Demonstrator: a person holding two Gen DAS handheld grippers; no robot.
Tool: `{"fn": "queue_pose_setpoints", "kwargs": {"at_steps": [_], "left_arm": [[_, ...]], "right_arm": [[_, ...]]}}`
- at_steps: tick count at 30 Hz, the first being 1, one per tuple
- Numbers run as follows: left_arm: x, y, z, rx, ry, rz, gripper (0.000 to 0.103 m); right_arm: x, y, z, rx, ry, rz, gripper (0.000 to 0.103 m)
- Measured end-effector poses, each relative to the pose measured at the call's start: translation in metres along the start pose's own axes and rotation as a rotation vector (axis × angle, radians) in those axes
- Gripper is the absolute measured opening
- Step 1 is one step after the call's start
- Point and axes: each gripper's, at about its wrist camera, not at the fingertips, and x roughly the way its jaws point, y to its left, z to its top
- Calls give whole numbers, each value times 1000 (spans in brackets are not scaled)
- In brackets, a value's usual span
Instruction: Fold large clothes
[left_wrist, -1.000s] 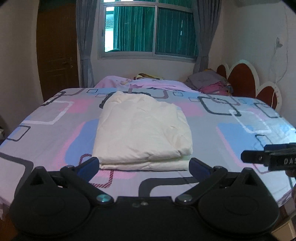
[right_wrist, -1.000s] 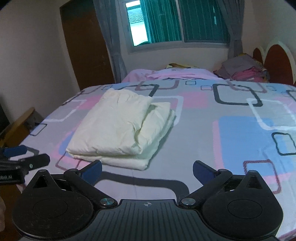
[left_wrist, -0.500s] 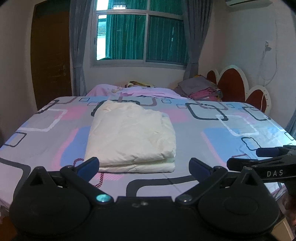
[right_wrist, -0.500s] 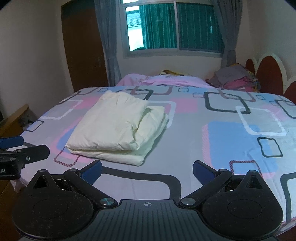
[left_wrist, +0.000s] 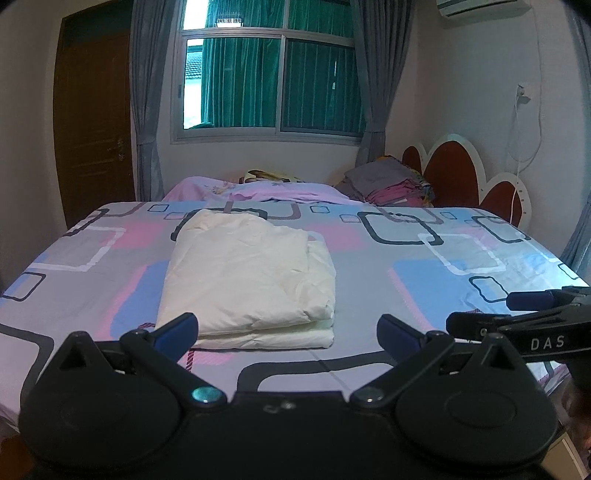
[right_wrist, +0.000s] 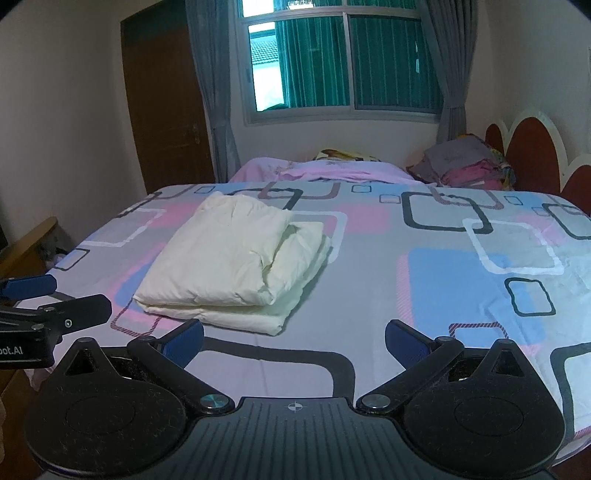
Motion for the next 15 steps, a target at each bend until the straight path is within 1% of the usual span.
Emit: {"fn": "queue_pose_setpoints", "kwargs": {"at_steps": [15], "left_arm": [[1, -1, 0, 3, -1, 10, 103]], "right_arm": [[-4, -4, 1, -5, -6, 10, 103]]}}
